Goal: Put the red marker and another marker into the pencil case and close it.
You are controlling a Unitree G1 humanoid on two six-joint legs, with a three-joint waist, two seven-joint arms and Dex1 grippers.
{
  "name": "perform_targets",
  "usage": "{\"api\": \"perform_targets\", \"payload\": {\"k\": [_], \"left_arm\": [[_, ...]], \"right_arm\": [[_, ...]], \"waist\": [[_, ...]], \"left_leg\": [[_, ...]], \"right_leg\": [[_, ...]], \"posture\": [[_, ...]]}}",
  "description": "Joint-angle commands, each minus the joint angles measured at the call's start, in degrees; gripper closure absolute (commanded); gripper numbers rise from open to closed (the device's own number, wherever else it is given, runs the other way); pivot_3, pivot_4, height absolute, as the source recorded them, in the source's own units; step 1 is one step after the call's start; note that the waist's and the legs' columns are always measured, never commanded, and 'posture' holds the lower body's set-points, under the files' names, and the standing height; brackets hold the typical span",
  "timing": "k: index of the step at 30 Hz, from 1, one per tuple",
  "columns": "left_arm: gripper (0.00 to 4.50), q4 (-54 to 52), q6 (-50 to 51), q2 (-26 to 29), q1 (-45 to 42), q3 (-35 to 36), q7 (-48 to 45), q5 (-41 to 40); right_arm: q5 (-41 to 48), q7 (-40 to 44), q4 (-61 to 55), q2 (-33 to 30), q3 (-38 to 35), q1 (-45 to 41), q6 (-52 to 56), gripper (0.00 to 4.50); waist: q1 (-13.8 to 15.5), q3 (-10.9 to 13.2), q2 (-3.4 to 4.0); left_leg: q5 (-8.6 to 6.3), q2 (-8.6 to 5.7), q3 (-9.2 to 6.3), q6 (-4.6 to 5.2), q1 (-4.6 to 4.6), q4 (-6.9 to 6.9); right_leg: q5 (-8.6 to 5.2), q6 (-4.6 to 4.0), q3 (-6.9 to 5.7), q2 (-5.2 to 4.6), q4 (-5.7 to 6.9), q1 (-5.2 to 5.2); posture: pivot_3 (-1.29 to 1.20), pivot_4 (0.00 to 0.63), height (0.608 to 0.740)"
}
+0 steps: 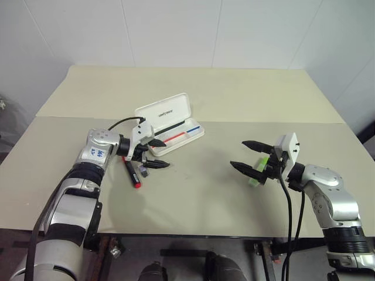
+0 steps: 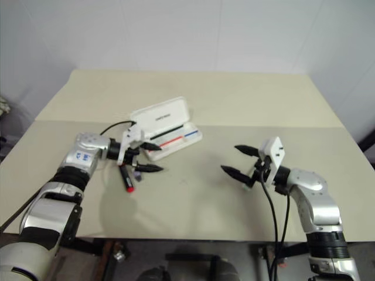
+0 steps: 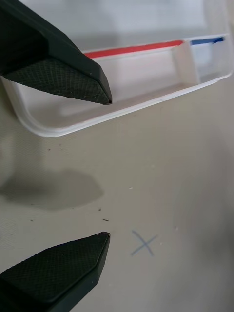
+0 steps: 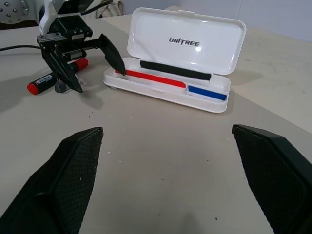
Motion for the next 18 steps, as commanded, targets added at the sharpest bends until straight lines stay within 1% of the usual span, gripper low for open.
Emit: {"api": "perform_targets", "payload": {"k": [1, 9, 14, 16, 18], "left_arm": [[0.05, 2.2, -2.2, -1.1, -2.9, 0.0, 0.3, 1.2], [0.05, 7.8, -3.9, -3.7, -5.2, -1.3, 1.7, 4.7], [0.05, 11.5, -3.0, -3.8, -6.8, -3.7, 7.2, 9.6], [0.45, 12.6, -2.3, -3.9, -7.5, -4.3, 9.5, 11.0], [0.95, 13.0, -2.4, -4.2, -7.9, -4.6, 9.7, 11.5]], "right_arm": [[0.8, -0.5, -2.0, -0.2, -1.3, -0.4, -1.1, 0.00], [0.9, -1.0, -2.5, -0.5, -1.5, -0.1, -0.9, 0.00], [1.0, -1.3, -2.9, -0.6, -1.5, -0.1, -0.6, 0.00], [1.0, -1.3, -2.8, -0.6, -1.5, -0.1, -0.6, 0.00], [1.0, -1.4, -2.9, -0.7, -1.6, -0.2, -0.5, 0.00]], "waist": [[0.0, 0.0, -0.01], [0.0, 0.0, -0.01], [0.0, 0.0, -0.02], [0.0, 0.0, -0.02], [0.0, 0.0, -0.02]], "left_leg": [[0.00, 0.00, 0.00, 0.00, 0.00, 0.00], [0.00, 0.00, 0.00, 0.01, 0.00, 0.01], [-0.01, -0.01, 0.00, 0.02, 0.01, 0.01], [-0.02, -0.01, 0.00, 0.04, 0.07, 0.02], [-0.13, 0.00, -0.01, 0.25, 0.30, 0.02]], "right_leg": [[0.00, 0.00, 0.00, 0.00, 0.00, 0.00], [0.00, 0.01, 0.00, 0.00, -0.02, 0.01], [0.01, 0.01, 0.00, 0.00, 0.00, 0.02], [0.01, 0.02, 0.00, 0.00, 0.00, 0.09], [0.01, 0.02, 0.00, 0.00, -0.01, 0.30]], "posture": [[0.00, 0.150, 0.740], [0.00, 0.150, 0.740], [0.00, 0.150, 0.740], [0.00, 0.150, 0.740], [0.00, 0.150, 0.740]]}}
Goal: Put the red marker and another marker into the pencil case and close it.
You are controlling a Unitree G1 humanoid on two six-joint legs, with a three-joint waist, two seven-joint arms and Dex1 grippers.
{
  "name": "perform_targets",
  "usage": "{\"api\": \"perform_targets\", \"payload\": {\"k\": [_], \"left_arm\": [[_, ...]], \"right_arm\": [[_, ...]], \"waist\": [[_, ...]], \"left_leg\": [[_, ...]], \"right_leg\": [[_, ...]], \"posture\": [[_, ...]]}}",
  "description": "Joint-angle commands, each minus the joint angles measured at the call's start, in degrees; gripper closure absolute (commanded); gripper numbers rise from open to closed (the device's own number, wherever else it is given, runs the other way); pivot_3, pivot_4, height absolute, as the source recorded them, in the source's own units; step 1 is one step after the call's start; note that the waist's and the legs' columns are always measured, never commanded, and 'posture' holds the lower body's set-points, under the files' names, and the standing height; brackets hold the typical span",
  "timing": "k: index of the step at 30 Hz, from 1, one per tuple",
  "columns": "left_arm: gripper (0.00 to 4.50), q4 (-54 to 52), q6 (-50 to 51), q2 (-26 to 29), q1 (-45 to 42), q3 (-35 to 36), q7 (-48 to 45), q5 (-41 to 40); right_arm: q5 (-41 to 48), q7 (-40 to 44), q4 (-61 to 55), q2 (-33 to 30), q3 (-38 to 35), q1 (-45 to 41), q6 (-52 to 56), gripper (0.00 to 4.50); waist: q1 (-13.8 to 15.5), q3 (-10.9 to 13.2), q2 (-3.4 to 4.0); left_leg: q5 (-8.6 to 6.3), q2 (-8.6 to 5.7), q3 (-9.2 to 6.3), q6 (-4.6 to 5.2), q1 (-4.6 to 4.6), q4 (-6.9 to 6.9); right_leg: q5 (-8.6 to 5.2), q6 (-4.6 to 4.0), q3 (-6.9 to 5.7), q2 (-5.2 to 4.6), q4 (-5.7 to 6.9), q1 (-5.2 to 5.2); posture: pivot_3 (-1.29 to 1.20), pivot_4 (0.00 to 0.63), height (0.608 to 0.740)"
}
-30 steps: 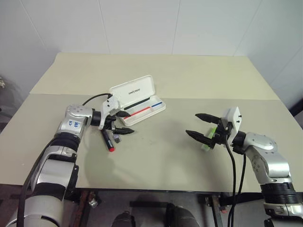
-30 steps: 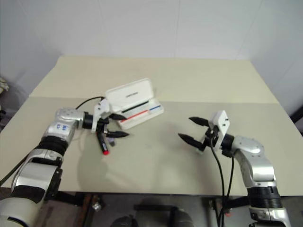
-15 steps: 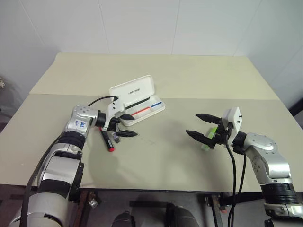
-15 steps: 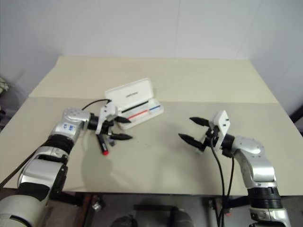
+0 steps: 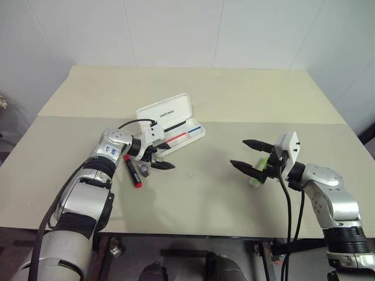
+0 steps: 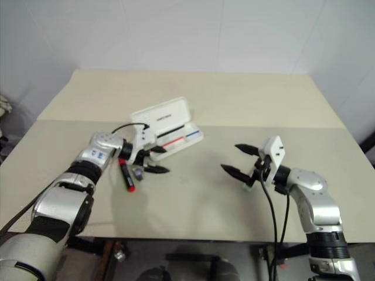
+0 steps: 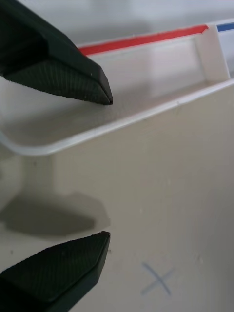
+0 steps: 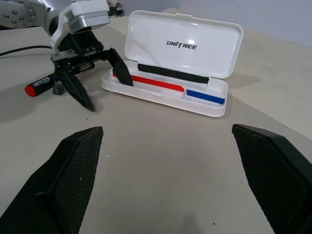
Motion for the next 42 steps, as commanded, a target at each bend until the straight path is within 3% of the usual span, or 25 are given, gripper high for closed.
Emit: {"api": "perform_targets", "payload": {"k": [1, 6, 11, 27, 33, 42], "left_arm": [[1.31, 1.9, 0.6, -0.1, -0.9, -0.9, 1.9, 2.4], [3.02, 2.4, 0.3, -0.5, -1.4, -1.1, 2.3, 3.2], [4.46, 2.5, 0.0, -0.5, -1.7, -1.0, 2.3, 3.4], [4.48, -4.5, -5.9, 3.7, -0.5, 2.0, -0.1, 0.5], [4.48, -17.1, -5.6, 5.9, 4.1, 3.9, -4.4, -3.0], [4.48, -44.3, 1.5, 7.3, 16.9, 1.9, -9.6, -7.6]], "right_arm": [[1.0, -0.4, -2.4, -0.7, -1.5, -0.2, -0.5, 0.00], [2.1, 1.3, -2.3, -1.8, -2.0, -0.2, 0.2, 0.00], [5.3, 5.3, -1.5, -4.4, -3.5, -0.6, 1.3, 0.00], [4.9, 7.6, 1.0, -7.3, -3.0, -2.9, 1.4, 0.00], [5.7, 7.7, -0.4, -8.1, -3.7, -2.2, 2.5, 0.00], [9.3, 9.9, -5.5, -11.6, -6.3, 2.0, 6.2, 0.00]], "waist": [[-0.1, 0.0, 0.00], [-0.2, 0.0, 0.00], [0.3, 0.0, 0.00], [0.1, 0.0, -0.01], [0.0, 0.0, -0.01], [0.2, 0.0, -0.01]], "left_leg": [[-0.02, 0.00, 0.00, 0.04, 0.11, 0.00], [-0.03, 0.01, 0.03, 0.06, 0.28, -0.02], [-0.05, 0.00, 0.06, 0.09, 0.27, -0.02], [-0.06, -0.01, 0.07, 0.09, 0.21, -0.02], [-0.06, 0.00, 0.11, 0.08, 0.20, -0.04], [-0.07, 0.00, 0.13, 0.09, 0.21, -0.03]], "right_leg": [[0.00, 0.00, 0.01, 0.00, 0.00, 0.10], [-0.01, -0.02, 0.07, -0.01, 0.07, 0.19], [-0.01, -0.01, 0.07, -0.02, 0.02, 0.19], [0.00, 0.01, 0.07, -0.03, -0.06, 0.18], [0.00, 0.02, 0.07, -0.03, -0.10, 0.16], [0.01, 0.03, 0.11, -0.04, -0.07, 0.16]], "posture": [[0.00, 0.150, 0.740], [0.00, 0.150, 0.740], [0.00, 0.150, 0.740], [0.00, 0.150, 0.740], [0.00, 0.150, 0.740], [0.00, 0.150, 0.740]]}}
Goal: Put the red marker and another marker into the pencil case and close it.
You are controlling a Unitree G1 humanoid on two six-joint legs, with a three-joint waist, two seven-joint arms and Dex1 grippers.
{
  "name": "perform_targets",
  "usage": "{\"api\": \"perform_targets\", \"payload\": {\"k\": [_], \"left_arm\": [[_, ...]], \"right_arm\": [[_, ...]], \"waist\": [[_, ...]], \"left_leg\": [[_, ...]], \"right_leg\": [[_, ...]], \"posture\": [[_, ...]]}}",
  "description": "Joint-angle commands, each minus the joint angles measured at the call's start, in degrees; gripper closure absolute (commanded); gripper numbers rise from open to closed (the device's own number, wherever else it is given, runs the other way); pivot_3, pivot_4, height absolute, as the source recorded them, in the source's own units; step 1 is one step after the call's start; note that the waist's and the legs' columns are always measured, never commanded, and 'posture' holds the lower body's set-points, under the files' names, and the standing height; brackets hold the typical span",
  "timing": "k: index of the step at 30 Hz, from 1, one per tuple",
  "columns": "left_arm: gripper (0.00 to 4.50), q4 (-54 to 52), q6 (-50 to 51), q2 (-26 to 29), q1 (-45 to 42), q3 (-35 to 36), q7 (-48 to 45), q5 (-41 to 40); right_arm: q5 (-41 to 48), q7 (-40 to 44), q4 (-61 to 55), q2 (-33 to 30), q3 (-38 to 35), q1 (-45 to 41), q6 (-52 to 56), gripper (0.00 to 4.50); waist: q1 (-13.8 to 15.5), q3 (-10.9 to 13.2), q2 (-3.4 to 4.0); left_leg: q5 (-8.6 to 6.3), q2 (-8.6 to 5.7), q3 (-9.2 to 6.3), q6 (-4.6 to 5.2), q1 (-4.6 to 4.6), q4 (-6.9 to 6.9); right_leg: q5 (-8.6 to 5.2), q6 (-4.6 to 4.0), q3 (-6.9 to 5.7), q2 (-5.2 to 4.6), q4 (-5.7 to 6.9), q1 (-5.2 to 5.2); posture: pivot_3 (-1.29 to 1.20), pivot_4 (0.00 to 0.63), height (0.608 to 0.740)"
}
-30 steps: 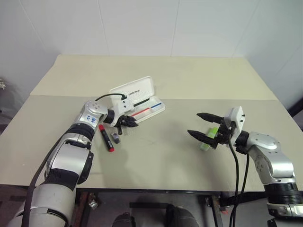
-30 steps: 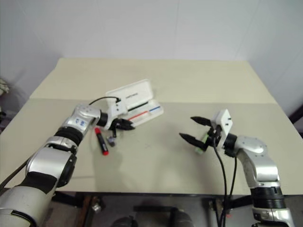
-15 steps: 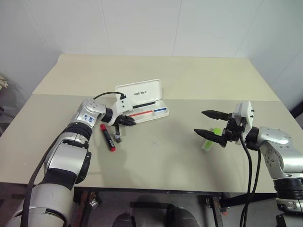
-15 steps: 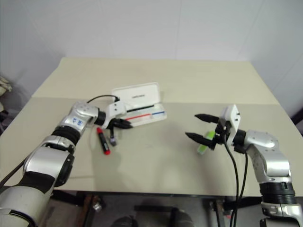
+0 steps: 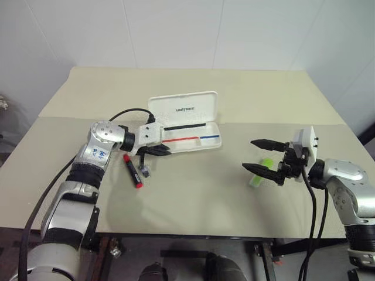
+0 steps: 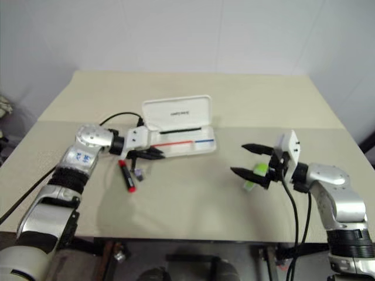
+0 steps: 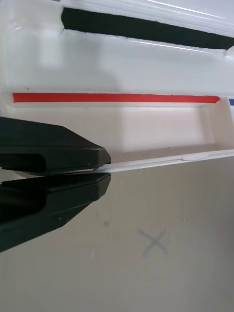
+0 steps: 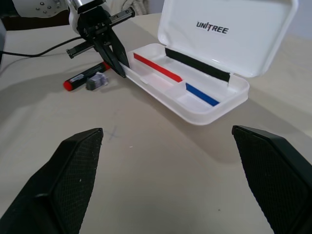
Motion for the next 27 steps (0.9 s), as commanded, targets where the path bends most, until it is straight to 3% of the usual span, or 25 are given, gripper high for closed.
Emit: {"api": "perform_targets", "payload": {"k": [1, 11, 27], "left_arm": [[4.48, -9.9, 3.6, 0.8, 3.0, -0.7, -2.3, -3.1], [4.48, -23.8, 10.6, 3.2, 12.9, -2.3, -2.8, -4.9], [4.48, -17.4, 5.2, 0.9, 11.6, -7.2, 2.0, -0.8]], "right_arm": [[2.1, 0.9, -3.0, -2.3, -3.5, 1.0, 0.8, 0.00], [3.6, 0.2, -7.1, -4.9, -8.2, 7.3, 2.5, 0.00], [6.1, 2.0, -9.7, -5.4, -9.7, 10.3, 2.7, 0.00]], "waist": [[0.1, 0.0, 0.00], [0.1, 0.0, 0.00], [0.3, 0.0, 0.00]], "left_leg": [[0.00, 0.00, 0.00, 0.00, 0.00, 0.00], [-0.01, 0.00, 0.01, 0.03, 0.05, 0.01], [-0.01, -0.01, 0.01, 0.04, 0.12, 0.01]], "right_leg": [[0.00, 0.00, 0.00, 0.00, 0.01, 0.00], [0.00, 0.00, 0.07, 0.01, 0.00, 0.01], [-0.02, -0.04, 0.13, 0.01, -0.06, 0.02]], "posture": [[0.00, 0.150, 0.740], [0.00, 0.150, 0.740], [0.00, 0.150, 0.740]]}}
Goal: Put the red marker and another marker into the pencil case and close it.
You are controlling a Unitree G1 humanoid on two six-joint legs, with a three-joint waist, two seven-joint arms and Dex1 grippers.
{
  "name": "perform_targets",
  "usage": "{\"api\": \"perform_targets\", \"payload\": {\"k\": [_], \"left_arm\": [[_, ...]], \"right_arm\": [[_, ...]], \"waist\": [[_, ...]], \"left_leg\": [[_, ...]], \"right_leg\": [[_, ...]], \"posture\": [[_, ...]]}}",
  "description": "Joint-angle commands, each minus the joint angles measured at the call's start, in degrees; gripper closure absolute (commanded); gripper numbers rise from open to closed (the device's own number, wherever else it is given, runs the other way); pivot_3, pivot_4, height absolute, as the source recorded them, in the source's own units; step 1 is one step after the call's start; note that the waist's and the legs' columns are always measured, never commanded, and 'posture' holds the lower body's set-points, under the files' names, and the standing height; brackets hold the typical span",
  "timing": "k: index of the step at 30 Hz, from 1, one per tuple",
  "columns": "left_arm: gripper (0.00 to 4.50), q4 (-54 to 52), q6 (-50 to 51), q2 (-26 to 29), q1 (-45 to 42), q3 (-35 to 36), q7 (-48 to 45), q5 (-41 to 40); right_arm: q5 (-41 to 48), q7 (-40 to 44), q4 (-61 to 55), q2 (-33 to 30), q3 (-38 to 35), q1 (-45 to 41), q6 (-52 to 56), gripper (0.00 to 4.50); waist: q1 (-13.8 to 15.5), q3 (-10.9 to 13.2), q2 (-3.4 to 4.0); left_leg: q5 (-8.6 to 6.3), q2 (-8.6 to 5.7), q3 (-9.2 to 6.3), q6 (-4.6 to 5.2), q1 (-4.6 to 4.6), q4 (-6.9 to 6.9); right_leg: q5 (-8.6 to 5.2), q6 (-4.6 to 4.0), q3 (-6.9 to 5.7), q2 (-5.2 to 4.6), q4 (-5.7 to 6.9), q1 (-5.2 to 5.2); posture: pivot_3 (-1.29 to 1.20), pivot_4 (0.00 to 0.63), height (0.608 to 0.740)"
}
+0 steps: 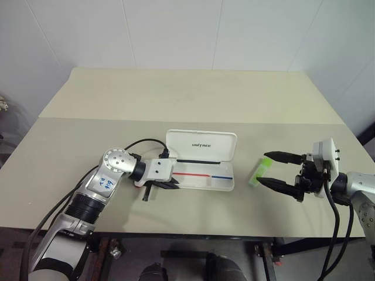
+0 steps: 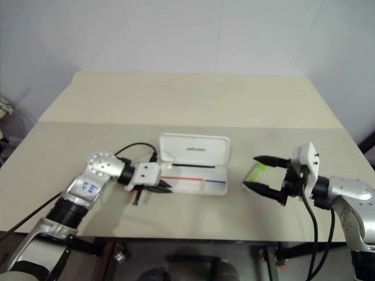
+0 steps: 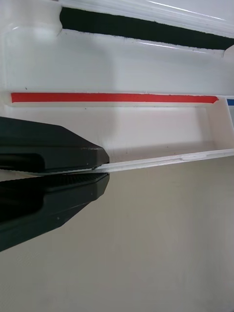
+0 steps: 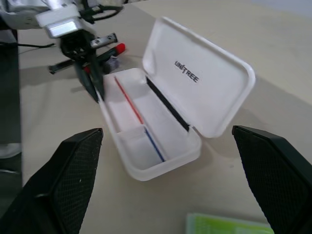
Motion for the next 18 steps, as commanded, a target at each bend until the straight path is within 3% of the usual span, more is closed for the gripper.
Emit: {"api": "perform_targets", "payload": {"k": [1, 2, 5, 16, 18], "left_arm": [[4.48, 0.7, -1.5, -0.4, -1.6, -0.1, 1.3, 0.5], [4.48, 1.0, -2.0, -0.5, -1.6, -0.3, 1.0, 0.5], [3.77, 1.6, -2.6, -0.8, -1.6, -0.6, 1.1, 0.8], [0.07, -4.7, 1.5, -0.7, -1.2, 0.5, 2.0, -0.7], [0.02, -8.0, 3.6, -0.1, -0.6, 1.5, 2.6, -1.4]], "right_arm": [[1.3, 0.0, -1.8, -1.0, -2.7, -0.6, -0.8, 0.00], [1.1, -0.3, -1.6, -0.8, -2.6, -0.9, -0.9, 0.00], [0.6, -0.8, -1.4, -0.3, -2.0, -1.2, -1.2, 0.00], [-0.4, -0.7, 0.9, 0.3, -0.4, -3.6, -2.3, 0.00], [-0.2, 0.0, 1.5, 0.3, 0.3, -4.6, -2.3, 0.00]], "waist": [[0.1, 0.0, 0.00], [0.1, 0.0, 0.00], [0.3, 0.0, 0.00], [0.9, 0.0, 0.00], [0.9, 0.0, -0.01]], "left_leg": [[0.00, 0.00, 0.00, 0.00, 0.01, 0.00], [0.01, 0.00, -0.01, -0.01, 0.02, 0.00], [0.02, 0.00, -0.01, -0.03, 0.06, 0.00], [0.02, 0.00, 0.00, -0.02, 0.04, 0.00], [0.01, 0.00, -0.01, -0.02, 0.03, 0.00]], "right_leg": [[0.00, 0.00, 0.00, -0.01, -0.01, 0.00], [0.00, -0.01, 0.00, 0.00, 0.00, 0.00], [-0.02, -0.03, 0.01, 0.00, 0.02, 0.00], [-0.02, -0.03, 0.01, 0.01, 0.00, 0.00], [-0.02, -0.04, 0.01, 0.01, -0.02, 0.00]], "posture": [[0.00, 0.150, 0.740], [0.00, 0.150, 0.740], [0.00, 0.150, 0.740], [0.00, 0.150, 0.740], [0.00, 0.150, 0.740]]}}
